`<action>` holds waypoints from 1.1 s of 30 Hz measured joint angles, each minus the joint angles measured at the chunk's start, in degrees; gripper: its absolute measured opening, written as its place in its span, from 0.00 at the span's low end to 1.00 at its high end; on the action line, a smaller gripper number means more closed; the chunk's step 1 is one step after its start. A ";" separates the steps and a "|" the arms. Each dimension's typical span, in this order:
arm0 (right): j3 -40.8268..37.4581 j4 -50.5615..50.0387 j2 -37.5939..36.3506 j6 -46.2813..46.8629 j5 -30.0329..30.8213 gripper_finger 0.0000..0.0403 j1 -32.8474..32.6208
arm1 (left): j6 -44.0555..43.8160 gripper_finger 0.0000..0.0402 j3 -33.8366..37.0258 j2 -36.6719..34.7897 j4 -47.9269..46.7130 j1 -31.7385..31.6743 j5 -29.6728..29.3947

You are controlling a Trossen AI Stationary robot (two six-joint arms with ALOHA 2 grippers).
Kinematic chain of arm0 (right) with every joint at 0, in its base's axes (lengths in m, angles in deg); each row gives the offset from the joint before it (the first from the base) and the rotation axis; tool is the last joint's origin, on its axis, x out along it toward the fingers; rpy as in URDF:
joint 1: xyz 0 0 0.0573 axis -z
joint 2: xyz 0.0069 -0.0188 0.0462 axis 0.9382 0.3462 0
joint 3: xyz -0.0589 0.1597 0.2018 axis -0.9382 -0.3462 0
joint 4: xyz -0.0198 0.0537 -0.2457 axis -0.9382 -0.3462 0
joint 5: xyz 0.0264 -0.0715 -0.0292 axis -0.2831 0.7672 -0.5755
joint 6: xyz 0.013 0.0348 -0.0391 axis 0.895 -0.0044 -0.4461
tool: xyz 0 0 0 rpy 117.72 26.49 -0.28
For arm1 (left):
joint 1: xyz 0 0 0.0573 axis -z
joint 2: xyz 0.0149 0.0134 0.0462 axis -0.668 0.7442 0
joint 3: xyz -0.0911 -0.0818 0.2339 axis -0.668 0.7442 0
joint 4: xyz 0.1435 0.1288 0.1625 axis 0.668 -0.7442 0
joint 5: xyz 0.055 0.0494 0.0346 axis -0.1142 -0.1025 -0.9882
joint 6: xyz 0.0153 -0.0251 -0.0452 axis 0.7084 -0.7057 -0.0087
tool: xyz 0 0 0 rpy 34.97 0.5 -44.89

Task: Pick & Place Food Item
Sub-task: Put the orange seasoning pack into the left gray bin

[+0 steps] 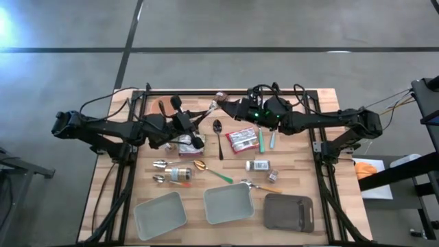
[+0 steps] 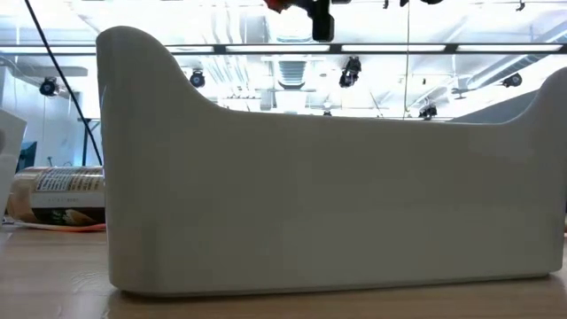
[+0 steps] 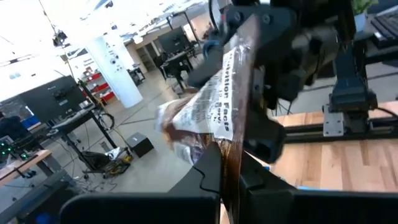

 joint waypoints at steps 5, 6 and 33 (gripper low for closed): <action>-0.58 -0.58 0.00 1.20 -0.73 0.77 0.02 | -3.73 0.00 0.00 -2.61 -2.14 0.48 0.04; -0.65 -1.26 0.00 1.20 -0.73 0.78 0.02 | -5.22 0.00 0.00 -3.29 -3.11 0.62 0.02; -0.78 -31.43 -0.99 -24.15 -8.66 0.82 3.28 | -44.55 0.00 -0.02 -16.44 -46.57 2.63 45.63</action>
